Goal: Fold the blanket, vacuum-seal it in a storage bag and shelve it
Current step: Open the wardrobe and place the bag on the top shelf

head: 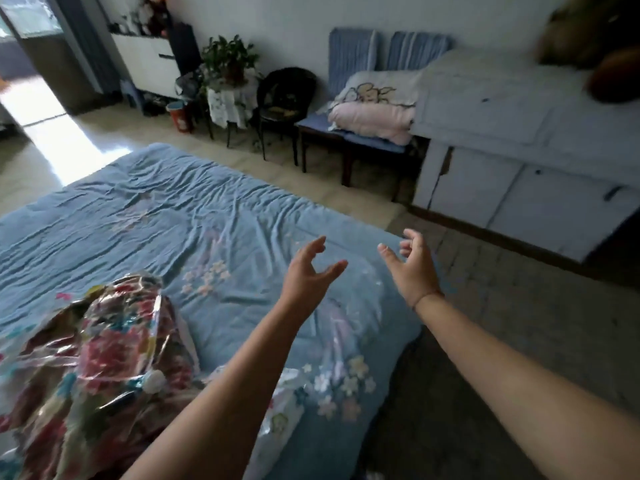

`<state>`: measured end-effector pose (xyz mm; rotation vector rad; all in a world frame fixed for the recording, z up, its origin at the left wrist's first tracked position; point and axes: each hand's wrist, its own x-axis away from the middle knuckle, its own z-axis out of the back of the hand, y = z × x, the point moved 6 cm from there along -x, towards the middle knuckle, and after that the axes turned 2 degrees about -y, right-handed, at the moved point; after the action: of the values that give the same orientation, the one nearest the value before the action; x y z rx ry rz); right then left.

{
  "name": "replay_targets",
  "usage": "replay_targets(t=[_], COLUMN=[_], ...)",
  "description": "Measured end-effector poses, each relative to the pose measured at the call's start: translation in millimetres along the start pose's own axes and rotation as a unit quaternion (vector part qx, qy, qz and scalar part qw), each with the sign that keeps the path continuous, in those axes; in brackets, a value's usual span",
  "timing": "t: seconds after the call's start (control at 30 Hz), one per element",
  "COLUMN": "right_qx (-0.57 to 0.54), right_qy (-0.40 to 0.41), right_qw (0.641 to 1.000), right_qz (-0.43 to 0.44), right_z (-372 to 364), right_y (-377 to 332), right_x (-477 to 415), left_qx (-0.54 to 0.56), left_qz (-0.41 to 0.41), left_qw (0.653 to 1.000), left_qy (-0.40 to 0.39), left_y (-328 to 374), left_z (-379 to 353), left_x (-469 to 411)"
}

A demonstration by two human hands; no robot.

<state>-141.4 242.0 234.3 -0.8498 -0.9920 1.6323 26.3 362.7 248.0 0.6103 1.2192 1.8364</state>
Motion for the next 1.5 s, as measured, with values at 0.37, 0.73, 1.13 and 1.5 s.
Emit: replay_targets(t=[0.37,0.73,1.13,1.5], right_qx=[0.003,0.070,0.066,0.077], right_qy=[0.246,0.425,0.616,0.730], right_qw=[0.965,0.889,0.762,0.660], right_qz=[-0.087,-0.154,-0.188,-0.158], right_z=[294.9,621.0,879.9,1068.6], right_y=[110.5,216.8,296.4,333.4], right_x=[46.5,92.8,155.2,145.4], left_qx=[-0.030,0.009,0.050,0.103], left_qz=[-0.121,-0.228,-0.340,-0.399], left_qw=[0.961,0.877,0.774,0.655], left_qy=[-0.245,-0.422,-0.531,-0.633], left_y=[143.4,326.3,504.3,661.4], left_z=[-268.2,-593.2,-847.7,-1059.7], left_x=[36.3,113.7,203.4,264.1])
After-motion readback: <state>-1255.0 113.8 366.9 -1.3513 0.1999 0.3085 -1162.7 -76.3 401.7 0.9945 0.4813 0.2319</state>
